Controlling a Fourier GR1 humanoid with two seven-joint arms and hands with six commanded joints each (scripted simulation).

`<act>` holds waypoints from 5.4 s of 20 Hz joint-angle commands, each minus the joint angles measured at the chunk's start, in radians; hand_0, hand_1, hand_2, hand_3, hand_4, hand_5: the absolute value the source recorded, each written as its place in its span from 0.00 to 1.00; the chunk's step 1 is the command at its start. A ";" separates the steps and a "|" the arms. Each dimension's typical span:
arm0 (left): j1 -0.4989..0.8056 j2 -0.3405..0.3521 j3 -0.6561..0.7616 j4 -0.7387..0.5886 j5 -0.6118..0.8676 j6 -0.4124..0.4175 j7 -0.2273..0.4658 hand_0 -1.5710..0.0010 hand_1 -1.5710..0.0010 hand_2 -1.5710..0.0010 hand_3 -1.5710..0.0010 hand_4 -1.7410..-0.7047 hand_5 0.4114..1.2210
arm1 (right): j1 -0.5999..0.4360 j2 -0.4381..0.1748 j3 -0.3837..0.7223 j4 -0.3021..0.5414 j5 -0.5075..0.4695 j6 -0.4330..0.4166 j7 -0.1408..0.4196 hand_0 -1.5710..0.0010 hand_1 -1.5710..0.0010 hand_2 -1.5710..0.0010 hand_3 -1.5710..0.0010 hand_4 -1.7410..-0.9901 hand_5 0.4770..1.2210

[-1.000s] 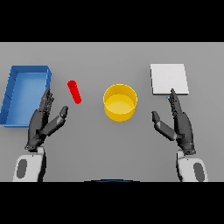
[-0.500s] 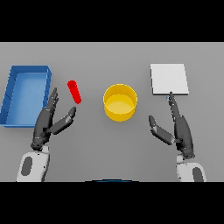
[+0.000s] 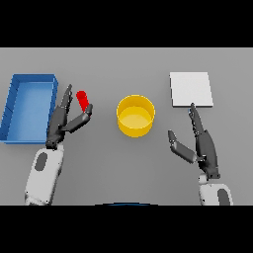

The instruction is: Pick up the red beaker and tilt it to pour out 1 green nut into yellow bowl. Pick up the yellow bowl and place it on the metallic measuring scale.

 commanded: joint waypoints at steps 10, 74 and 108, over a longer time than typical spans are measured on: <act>-0.204 -0.010 0.039 0.292 -0.042 0.057 -0.128 1.00 1.00 1.00 1.00 0.47 0.31 | -0.006 -0.004 -0.003 0.001 -0.009 0.010 0.021 1.00 1.00 1.00 1.00 0.63 0.29; -0.911 0.171 -0.940 0.511 -1.077 -0.354 0.056 0.00 0.00 0.00 0.00 0.00 1.00 | -0.001 0.000 0.019 0.004 0.039 -0.004 -0.030 1.00 1.00 1.00 1.00 0.92 0.30; -1.209 0.444 -0.321 0.908 -0.700 -0.229 0.168 0.00 0.00 0.00 0.08 0.00 1.00 | -0.032 0.016 0.025 0.032 0.050 -0.025 -0.042 1.00 1.00 1.00 1.00 0.99 0.25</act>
